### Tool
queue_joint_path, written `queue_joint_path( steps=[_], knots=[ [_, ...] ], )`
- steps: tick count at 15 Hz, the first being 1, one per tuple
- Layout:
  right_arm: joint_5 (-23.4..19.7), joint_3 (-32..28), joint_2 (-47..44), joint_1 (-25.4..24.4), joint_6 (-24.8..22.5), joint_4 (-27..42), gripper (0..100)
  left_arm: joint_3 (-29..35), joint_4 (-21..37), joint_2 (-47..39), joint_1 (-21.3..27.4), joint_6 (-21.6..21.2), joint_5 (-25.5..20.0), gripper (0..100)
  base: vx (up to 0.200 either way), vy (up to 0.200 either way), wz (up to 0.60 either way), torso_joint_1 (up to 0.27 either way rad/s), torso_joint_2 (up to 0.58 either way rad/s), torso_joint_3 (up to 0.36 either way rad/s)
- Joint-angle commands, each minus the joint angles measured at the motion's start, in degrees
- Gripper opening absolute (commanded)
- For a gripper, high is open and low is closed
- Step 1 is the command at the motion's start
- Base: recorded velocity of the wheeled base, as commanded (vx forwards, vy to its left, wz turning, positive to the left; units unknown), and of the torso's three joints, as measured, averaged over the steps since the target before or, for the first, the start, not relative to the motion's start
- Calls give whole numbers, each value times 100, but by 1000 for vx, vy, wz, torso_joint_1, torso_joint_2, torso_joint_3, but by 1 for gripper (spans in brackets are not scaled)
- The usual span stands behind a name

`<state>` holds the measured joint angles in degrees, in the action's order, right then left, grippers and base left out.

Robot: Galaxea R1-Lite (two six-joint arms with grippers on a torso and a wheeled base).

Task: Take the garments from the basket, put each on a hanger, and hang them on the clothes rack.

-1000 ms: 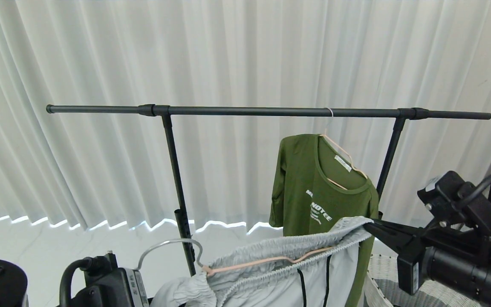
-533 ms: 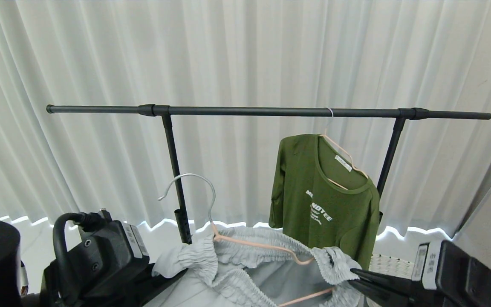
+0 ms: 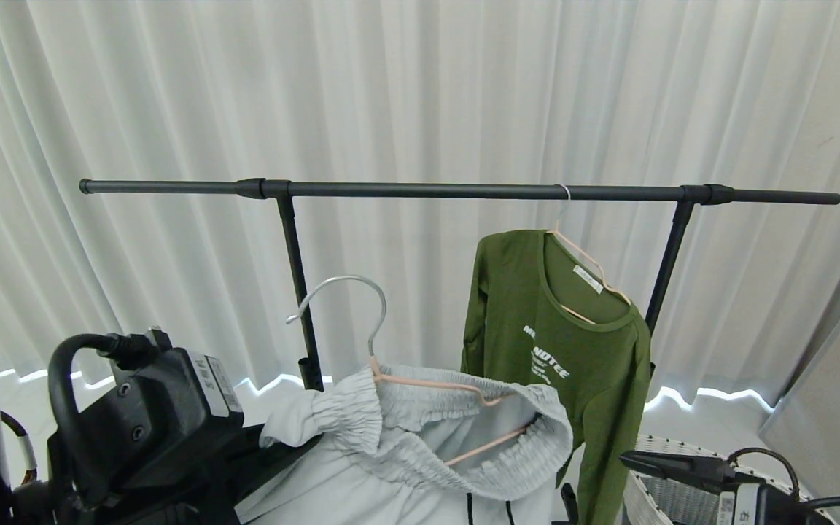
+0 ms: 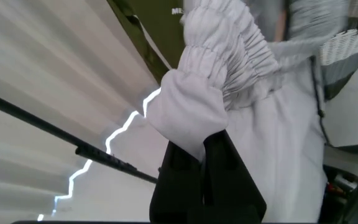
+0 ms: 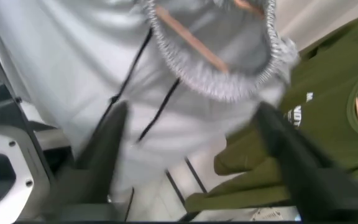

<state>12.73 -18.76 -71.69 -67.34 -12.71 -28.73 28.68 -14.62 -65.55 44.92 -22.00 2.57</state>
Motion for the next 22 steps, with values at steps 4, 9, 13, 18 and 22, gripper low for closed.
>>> queue_joint_path(
  steps=[4, 9, 13, 18, 22],
  knots=[
    [-183, 153, 226, 494, -144, 17, 100, -399, -6, 244, 456, -445, -55, 0, 0, 0, 0, 0, 0, 0],
    [-1519, -805, -477, 626, -697, 527, 100, -575, 3, 429, 1335, -489, -55, 0, 0, 0, 0, 0, 0, 0],
    [-2345, -1771, -1136, 599, -908, 1203, 100, -557, -6, 429, 1555, -612, -55, 0, 0, 0, 0, 0, 0, 0],
    [-2547, -1938, -1716, 494, -917, 1283, 100, -478, -6, 429, 1678, -612, -55, 0, 0, 0, 0, 0, 0, 0],
    [-2556, -1938, -1840, 415, -882, 1274, 100, -390, -6, 411, 1678, -630, -55, 0, 0, 0, 0, 0, 0, 0]
  ],
)
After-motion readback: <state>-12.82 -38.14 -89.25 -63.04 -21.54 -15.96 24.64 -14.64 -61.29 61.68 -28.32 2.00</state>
